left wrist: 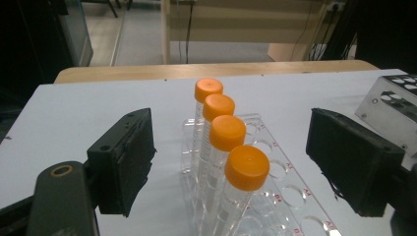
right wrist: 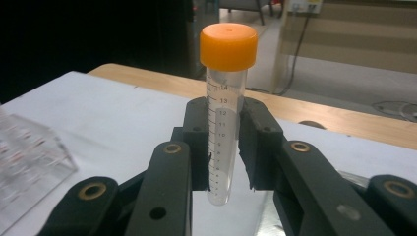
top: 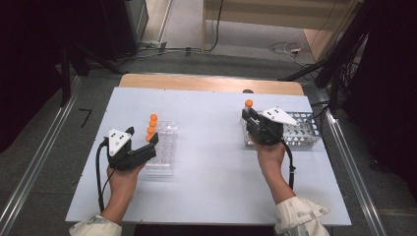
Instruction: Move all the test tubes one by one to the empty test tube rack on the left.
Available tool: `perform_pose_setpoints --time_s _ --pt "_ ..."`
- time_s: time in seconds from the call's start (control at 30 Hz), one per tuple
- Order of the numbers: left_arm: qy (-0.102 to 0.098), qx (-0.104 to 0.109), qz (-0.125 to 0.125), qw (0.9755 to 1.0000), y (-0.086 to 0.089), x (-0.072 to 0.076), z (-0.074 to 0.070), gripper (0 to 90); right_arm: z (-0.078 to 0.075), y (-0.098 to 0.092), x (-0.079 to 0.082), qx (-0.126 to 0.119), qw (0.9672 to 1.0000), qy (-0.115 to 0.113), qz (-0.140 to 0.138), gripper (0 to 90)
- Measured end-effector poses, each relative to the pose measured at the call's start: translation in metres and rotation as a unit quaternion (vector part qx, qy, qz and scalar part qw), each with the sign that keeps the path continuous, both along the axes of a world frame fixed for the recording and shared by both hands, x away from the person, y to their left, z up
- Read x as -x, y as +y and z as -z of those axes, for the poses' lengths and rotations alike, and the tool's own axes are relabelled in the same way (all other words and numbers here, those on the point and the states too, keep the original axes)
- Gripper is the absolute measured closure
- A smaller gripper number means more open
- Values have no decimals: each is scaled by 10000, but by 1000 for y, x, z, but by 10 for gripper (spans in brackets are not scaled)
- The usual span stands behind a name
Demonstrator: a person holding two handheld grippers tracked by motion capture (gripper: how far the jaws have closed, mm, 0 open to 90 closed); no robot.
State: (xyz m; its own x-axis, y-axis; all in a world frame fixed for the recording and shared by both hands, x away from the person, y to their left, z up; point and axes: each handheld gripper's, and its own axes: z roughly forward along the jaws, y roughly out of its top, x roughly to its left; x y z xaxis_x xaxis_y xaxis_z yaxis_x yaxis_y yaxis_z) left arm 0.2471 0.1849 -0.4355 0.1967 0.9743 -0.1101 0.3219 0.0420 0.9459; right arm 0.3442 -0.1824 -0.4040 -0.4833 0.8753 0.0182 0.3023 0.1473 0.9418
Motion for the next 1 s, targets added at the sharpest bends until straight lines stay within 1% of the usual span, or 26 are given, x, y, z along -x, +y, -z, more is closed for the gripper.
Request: perform_pose_setpoints --time_s 0.17,0.33,0.5,0.63,0.73,0.87,0.97,1.0 --pt "-38 23 121 9999 -4 2 -3 187 4 13 12 -6 9994 76 -342 726" --pt "-14 -1 241 9997 -9 4 -3 187 12 26 19 79 9979 178 -610 726" --pt "-53 14 407 9992 -15 7 -6 191 19 37 25 192 9959 276 -842 726" --pt "-70 44 573 9983 -20 9 -8 201 22 47 32 262 9932 336 -1080 726" --pt "-68 48 715 9974 -25 10 -9 212 22 52 35 292 9915 354 -1217 726" --pt "-66 77 963 9953 -31 12 -10 231 23 61 42 318 9883 395 -1441 726" --pt "-55 93 1186 9929 -38 14 -10 240 25 70 48 351 9845 444 -1659 725" --pt "-45 68 1250 9921 -40 14 -10 241 25 73 50 362 9829 439 -1751 725"
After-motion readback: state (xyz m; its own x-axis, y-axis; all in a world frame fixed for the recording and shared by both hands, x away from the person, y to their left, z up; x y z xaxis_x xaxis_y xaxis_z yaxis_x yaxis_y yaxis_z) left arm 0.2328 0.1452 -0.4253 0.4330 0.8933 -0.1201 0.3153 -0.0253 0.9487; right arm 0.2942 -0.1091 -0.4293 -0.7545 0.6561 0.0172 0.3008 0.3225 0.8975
